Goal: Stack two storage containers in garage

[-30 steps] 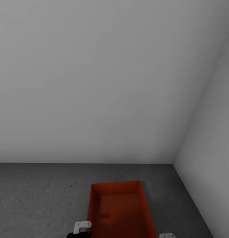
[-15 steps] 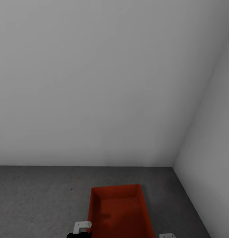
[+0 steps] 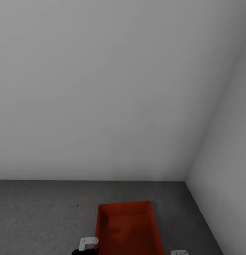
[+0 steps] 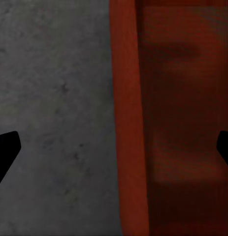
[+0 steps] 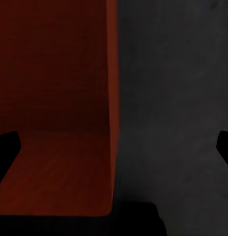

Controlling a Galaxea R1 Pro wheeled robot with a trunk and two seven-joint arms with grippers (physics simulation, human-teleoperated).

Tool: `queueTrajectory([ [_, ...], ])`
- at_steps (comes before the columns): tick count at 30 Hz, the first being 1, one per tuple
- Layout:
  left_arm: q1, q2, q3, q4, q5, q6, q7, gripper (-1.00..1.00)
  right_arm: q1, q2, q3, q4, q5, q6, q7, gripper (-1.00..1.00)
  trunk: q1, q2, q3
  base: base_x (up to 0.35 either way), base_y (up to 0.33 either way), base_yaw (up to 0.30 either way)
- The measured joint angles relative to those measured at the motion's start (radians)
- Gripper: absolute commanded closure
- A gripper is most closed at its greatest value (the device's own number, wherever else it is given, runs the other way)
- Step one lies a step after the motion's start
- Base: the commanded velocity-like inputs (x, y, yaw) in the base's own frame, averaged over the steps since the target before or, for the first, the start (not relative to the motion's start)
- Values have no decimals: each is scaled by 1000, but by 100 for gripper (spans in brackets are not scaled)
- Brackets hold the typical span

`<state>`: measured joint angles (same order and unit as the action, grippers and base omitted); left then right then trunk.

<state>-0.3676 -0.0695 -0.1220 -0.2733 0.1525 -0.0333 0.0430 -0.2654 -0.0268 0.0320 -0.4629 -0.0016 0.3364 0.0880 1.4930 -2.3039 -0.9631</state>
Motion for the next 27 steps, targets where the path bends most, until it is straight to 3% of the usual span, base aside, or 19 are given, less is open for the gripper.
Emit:
queueTrajectory([
  [27,0,1,0,0,0,0,0,-100,0,0,0,0,0,0,-1,-100,-104,189,85,0,0,0],
])
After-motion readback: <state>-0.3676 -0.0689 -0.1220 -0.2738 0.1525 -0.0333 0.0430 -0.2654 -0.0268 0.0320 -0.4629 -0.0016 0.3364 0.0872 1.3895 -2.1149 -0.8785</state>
